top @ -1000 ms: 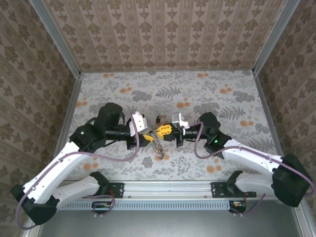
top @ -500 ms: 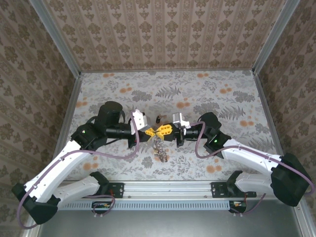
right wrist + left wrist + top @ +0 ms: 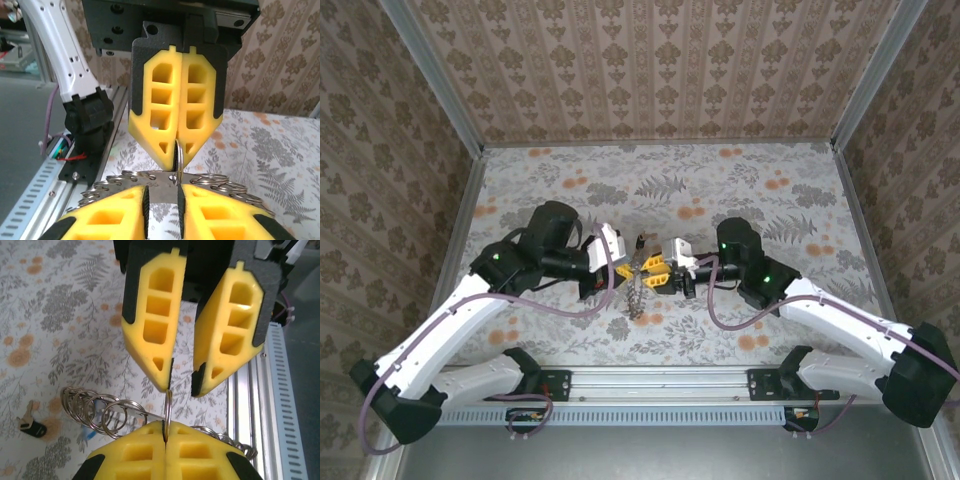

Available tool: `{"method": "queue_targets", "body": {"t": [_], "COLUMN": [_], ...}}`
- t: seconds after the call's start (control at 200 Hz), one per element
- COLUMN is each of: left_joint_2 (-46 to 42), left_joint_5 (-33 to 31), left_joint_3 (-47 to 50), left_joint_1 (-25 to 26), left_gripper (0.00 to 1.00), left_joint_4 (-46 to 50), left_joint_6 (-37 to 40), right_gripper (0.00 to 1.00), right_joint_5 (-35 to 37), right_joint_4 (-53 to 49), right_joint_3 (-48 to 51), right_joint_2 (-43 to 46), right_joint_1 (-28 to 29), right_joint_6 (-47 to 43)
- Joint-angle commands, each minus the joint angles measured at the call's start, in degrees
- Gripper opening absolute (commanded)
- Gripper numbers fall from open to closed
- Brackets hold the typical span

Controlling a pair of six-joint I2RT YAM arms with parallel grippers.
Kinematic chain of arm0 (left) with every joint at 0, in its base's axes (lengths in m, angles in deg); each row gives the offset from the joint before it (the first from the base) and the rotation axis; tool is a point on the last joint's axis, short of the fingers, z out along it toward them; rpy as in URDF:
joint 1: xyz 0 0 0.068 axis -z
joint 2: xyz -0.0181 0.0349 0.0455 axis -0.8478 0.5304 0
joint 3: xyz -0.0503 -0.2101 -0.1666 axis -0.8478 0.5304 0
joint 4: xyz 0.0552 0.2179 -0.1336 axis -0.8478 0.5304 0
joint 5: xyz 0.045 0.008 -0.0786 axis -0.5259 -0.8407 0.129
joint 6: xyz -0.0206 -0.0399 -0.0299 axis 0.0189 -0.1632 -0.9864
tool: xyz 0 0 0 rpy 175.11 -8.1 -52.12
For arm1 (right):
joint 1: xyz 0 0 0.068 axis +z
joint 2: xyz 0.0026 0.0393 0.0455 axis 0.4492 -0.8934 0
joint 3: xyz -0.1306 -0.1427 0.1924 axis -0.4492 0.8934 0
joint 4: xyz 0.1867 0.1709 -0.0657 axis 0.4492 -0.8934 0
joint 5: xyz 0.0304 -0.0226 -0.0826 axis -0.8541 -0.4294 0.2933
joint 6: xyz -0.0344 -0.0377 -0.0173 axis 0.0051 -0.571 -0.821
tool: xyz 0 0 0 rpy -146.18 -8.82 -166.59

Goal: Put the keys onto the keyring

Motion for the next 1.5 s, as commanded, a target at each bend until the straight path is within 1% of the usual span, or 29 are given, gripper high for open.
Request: {"method": "queue_targets", "body": {"t": [0.0,0.095,0.21,0.515,0.585,0.66,0.7,0.73,0.745,0.755,0.825,0.875,0.9,0.97,0.99,1.005,1.09,1.175,1.245,1.41,1.495], "left_joint_2": [1.41,3.09,4.94,6.84,7.39,7.85,8.06,8.17,8.21,8.19,7.89,7.11,6.47,4.49,3.78,3.43,0.41,-2.25,-3.84,-5.13,-5.52], "left_joint_5": [-2.37,-3.96,-4.60,-3.95,-3.90,-3.68,-3.55,-3.67,-3.73,-3.81,-4.38,-4.66,-4.58,-2.24,-1.55,-1.28,0.36,0.80,0.86,-0.78,0.70], "left_joint_3": [-3.82,-5.39,-6.78,-7.54,-7.93,-8.39,-8.63,-8.76,-8.83,-8.92,-9.04,-8.74,-8.38,-6.54,-5.79,-5.28,-2.17,-0.06,0.78,0.68,0.99], "left_joint_1": [1.03,2.24,3.48,4.49,4.60,4.60,4.62,4.66,4.68,4.66,4.51,4.20,4.09,3.82,3.73,3.76,3.59,2.91,2.11,0.67,0.63], "left_gripper": [0.00,0.00,0.00,0.00,0.00,0.00,0.00,0.00,0.00,0.00,0.00,0.00,0.05,0.29,0.33,0.34,0.35,0.35,0.35,0.37,0.36], "left_joint_4": [5.85,8.35,10.28,10.20,10.42,10.84,10.99,11.16,11.28,11.38,11.43,10.73,10.14,8.19,7.25,6.45,1.74,-1.18,-2.53,-3.39,-5.60], "left_joint_6": [3.98,5.45,6.23,6.09,6.05,6.00,5.96,5.99,5.99,6.00,5.73,5.01,4.56,4.70,4.50,4.22,2.29,1.15,0.60,-0.94,-2.27], "right_gripper": [0.26,0.27,0.28,0.26,0.23,0.17,0.11,0.06,0.01,0.00,0.00,0.00,0.00,0.00,0.00,0.00,0.00,0.00,0.00,0.00,0.00], "right_joint_5": [1.27,1.12,0.88,0.80,0.81,1.26,1.48,1.57,1.63,1.63,1.97,2.06,2.06,1.89,1.69,1.63,1.45,1.11,0.28,-1.33,-1.45], "right_joint_4": [-11.08,-12.28,-11.37,-8.06,-6.99,-6.24,-6.17,-6.13,-6.14,-6.10,-4.01,0.03,2.83,12.85,16.20,19.66,30.34,35.59,37.24,37.04,37.10], "right_joint_3": [-3.31,-4.34,-4.48,-4.14,-3.96,-3.87,-3.80,-3.73,-3.70,-3.70,-2.56,-0.87,0.24,3.89,5.01,5.99,8.70,9.78,9.95,9.51,9.40], "right_joint_2": [0.42,-0.63,-1.55,-3.76,-3.95,-4.19,-4.26,-4.30,-4.24,-4.23,-3.66,-2.79,-2.43,-1.52,-1.34,-1.31,-1.30,-1.07,-0.49,0.81,0.38], "right_joint_1": [0.17,0.29,0.52,1.88,2.38,2.73,2.83,2.83,2.77,2.81,2.83,2.75,2.76,2.45,2.35,2.28,2.23,2.23,2.28,2.26,2.39], "right_joint_6": [-6.59,-6.86,-5.97,-3.76,-3.09,-2.65,-2.65,-2.64,-2.64,-2.69,-1.44,0.53,2.05,7.47,9.39,11.26,17.48,20.64,21.43,21.26,21.26]}}
